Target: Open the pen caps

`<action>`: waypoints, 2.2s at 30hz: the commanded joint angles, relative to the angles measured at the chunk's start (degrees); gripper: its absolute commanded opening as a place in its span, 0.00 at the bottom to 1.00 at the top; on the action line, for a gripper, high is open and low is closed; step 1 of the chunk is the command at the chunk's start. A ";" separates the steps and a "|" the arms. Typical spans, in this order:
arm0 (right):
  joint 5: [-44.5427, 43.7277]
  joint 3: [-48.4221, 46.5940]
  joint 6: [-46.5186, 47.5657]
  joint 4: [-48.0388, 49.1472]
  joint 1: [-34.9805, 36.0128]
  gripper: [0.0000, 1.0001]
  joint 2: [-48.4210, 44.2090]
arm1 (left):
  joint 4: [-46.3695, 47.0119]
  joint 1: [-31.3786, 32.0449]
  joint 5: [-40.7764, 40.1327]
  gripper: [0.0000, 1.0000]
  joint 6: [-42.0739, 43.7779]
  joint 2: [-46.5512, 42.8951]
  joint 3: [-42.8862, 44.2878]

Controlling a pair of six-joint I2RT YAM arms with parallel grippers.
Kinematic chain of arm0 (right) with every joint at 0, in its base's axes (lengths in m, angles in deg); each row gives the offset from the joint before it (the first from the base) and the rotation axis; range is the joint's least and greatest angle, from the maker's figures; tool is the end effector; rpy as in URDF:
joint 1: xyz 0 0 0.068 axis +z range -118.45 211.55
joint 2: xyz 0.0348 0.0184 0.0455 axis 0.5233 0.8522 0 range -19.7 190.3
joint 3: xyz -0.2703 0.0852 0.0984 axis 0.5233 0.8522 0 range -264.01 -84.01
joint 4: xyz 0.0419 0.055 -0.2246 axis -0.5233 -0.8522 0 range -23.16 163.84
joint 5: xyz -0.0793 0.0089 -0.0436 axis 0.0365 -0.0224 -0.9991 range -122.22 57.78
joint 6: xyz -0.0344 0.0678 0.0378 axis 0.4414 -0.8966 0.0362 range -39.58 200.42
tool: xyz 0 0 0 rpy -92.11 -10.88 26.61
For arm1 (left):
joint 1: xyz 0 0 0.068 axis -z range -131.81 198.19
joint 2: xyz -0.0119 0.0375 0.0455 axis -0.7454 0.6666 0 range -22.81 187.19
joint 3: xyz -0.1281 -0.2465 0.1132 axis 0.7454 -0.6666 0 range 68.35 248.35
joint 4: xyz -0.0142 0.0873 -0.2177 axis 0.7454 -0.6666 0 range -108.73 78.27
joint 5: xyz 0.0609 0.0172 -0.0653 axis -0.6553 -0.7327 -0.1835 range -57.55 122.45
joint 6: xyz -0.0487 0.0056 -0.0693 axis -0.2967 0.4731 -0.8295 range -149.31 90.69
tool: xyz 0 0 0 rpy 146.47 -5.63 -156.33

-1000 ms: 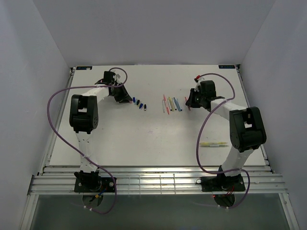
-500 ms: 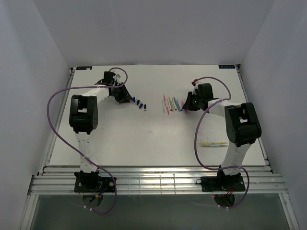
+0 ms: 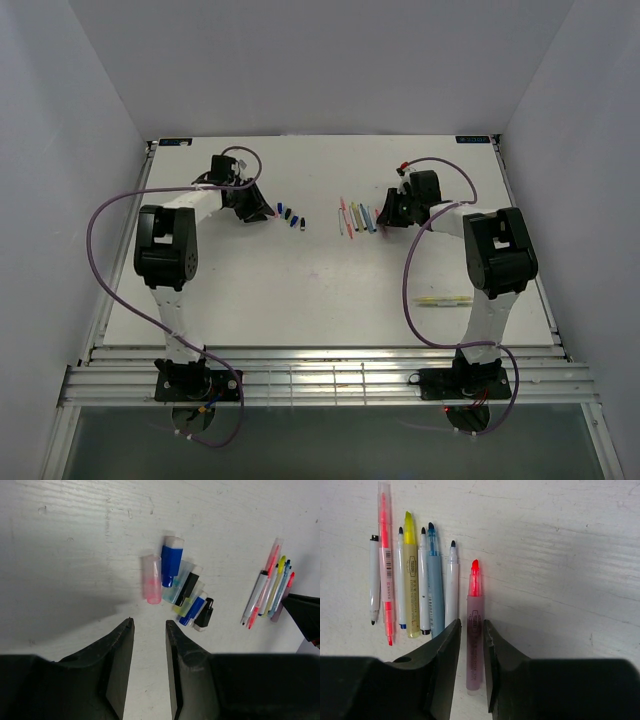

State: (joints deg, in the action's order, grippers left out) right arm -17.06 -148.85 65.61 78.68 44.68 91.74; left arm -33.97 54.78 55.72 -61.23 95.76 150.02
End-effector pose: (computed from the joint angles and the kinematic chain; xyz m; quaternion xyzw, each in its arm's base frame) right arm 0.4124 0.1161 0.1718 -0.0406 0.9054 0.2145 0.3641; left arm 0.4356 -0.0801 0.1656 -0.1547 0.9329 -0.2695 0.1820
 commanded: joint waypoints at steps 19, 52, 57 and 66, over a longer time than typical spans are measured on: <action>-16.81 10.24 -5.57 -16.95 -1.78 0.39 -28.71 | 5.71 1.67 8.63 0.44 -1.56 -27.67 -16.00; -25.88 32.14 -26.06 -45.28 -18.57 0.36 -54.93 | 20.48 11.25 19.89 0.47 -7.10 -43.59 -33.33; -24.56 34.69 -27.29 -42.20 -18.66 0.34 -53.08 | 20.92 11.25 20.15 0.47 -7.10 -43.24 -33.33; -23.59 35.13 -27.99 -39.38 -18.75 0.33 -50.62 | 21.27 11.25 20.33 0.47 -6.75 -42.28 -33.68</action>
State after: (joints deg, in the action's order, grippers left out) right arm -40.82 -113.42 38.75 37.11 26.29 40.77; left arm -13.99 66.15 74.97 -68.33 54.03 116.79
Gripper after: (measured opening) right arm 0.328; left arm 0.471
